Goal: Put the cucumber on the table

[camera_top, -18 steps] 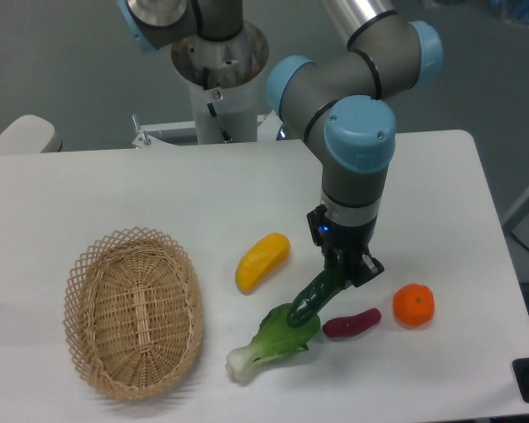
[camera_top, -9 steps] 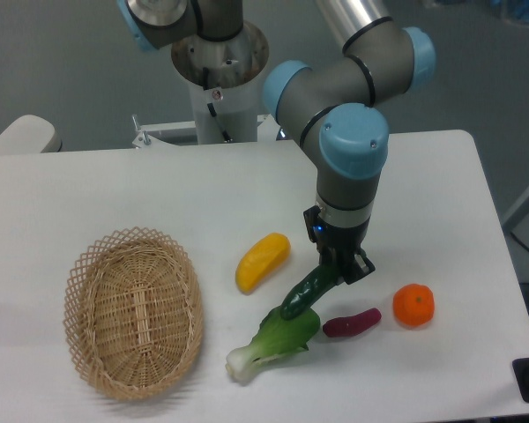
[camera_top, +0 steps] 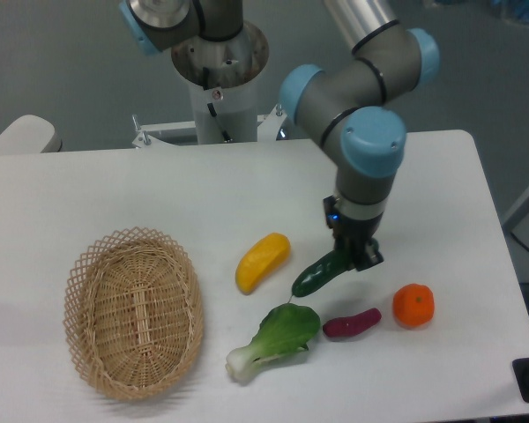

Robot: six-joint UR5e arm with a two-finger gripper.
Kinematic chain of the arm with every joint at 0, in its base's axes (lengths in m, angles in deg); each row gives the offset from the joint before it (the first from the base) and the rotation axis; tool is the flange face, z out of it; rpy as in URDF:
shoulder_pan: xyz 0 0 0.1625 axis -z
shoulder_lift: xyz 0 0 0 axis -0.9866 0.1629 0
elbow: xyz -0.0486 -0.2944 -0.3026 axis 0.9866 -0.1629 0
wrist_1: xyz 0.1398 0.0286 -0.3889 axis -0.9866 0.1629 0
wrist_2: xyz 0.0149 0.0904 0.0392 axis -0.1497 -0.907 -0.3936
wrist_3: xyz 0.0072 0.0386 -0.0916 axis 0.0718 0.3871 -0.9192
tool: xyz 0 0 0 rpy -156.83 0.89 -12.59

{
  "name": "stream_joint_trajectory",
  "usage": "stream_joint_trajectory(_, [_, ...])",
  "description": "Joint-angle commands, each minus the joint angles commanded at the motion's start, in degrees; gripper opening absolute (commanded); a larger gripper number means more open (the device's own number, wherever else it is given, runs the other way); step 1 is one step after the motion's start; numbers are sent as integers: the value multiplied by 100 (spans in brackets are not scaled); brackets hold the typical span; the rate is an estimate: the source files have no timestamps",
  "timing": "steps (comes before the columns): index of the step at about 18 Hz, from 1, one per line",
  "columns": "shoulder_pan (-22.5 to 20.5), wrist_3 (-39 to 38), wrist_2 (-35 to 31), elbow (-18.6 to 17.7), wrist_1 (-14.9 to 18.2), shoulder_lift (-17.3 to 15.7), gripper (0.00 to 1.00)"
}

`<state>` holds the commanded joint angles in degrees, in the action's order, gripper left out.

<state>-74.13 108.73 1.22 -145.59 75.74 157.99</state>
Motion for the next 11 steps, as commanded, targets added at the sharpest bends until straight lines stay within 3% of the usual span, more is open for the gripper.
stream_joint_trajectory(5, [-344, 1161, 0, 115, -79, 343, 14])
stream_joint_trajectory(11, [-441, 918, -17, -122, -167, 572, 15])
